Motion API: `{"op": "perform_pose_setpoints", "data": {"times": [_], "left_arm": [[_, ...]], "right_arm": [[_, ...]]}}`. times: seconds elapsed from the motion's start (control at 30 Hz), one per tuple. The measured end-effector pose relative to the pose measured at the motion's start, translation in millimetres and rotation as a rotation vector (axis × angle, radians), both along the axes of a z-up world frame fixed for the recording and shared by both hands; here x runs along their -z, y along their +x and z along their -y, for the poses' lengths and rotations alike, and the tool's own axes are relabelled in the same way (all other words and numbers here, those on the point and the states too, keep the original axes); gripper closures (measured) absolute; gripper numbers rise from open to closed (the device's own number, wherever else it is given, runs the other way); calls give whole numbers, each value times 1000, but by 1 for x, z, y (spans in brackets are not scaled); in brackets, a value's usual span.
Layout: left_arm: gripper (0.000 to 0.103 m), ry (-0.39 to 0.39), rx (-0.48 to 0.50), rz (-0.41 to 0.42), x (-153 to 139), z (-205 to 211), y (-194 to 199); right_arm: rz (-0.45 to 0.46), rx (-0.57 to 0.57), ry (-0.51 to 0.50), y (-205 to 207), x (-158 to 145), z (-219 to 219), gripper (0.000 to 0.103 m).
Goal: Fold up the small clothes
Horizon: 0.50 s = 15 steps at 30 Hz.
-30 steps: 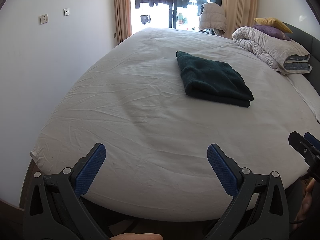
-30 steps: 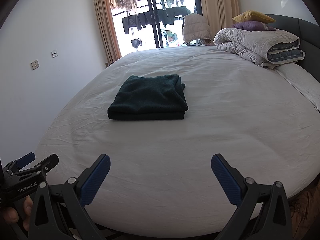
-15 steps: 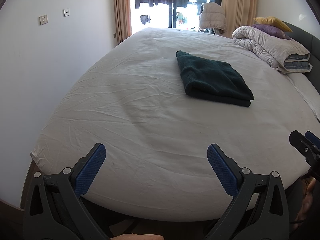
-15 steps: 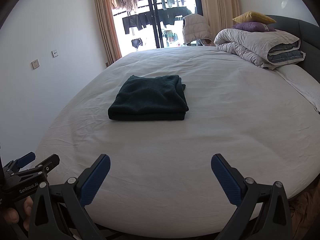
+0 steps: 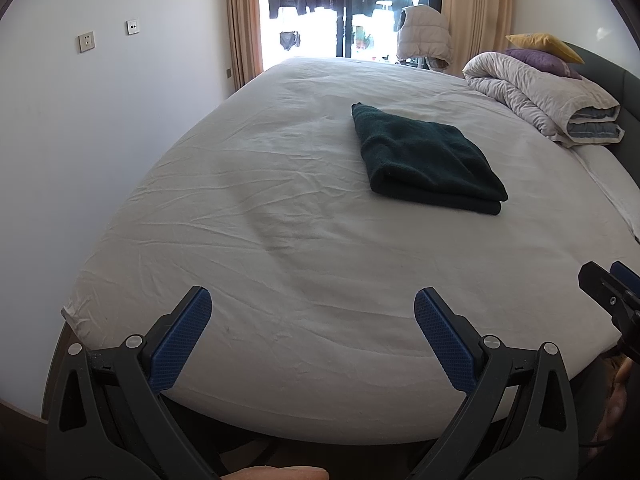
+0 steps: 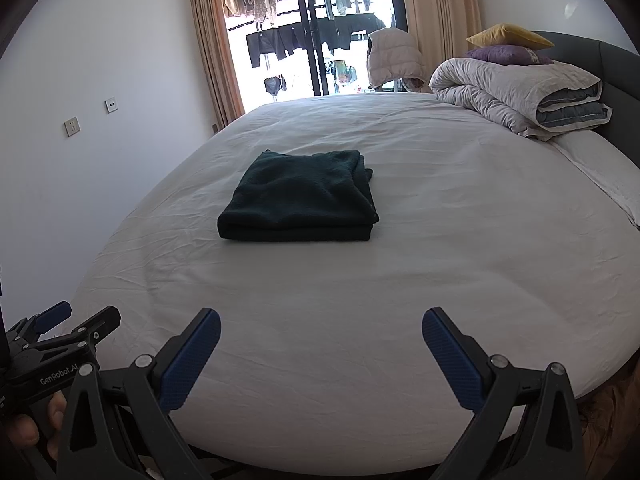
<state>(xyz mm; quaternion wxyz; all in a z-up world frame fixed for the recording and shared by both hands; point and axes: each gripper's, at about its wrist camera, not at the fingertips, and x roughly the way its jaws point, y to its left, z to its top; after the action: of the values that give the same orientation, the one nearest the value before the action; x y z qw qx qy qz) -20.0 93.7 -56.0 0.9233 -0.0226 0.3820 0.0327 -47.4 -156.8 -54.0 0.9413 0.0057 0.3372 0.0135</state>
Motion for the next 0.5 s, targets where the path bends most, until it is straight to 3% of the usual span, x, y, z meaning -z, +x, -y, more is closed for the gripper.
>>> {"op": "perform_pose_setpoints", "data": {"times": [0.5], "left_arm": [[0, 5, 6, -5, 0, 0, 2]], "right_arm": [[0, 0, 1, 0, 0, 0, 0]]}}
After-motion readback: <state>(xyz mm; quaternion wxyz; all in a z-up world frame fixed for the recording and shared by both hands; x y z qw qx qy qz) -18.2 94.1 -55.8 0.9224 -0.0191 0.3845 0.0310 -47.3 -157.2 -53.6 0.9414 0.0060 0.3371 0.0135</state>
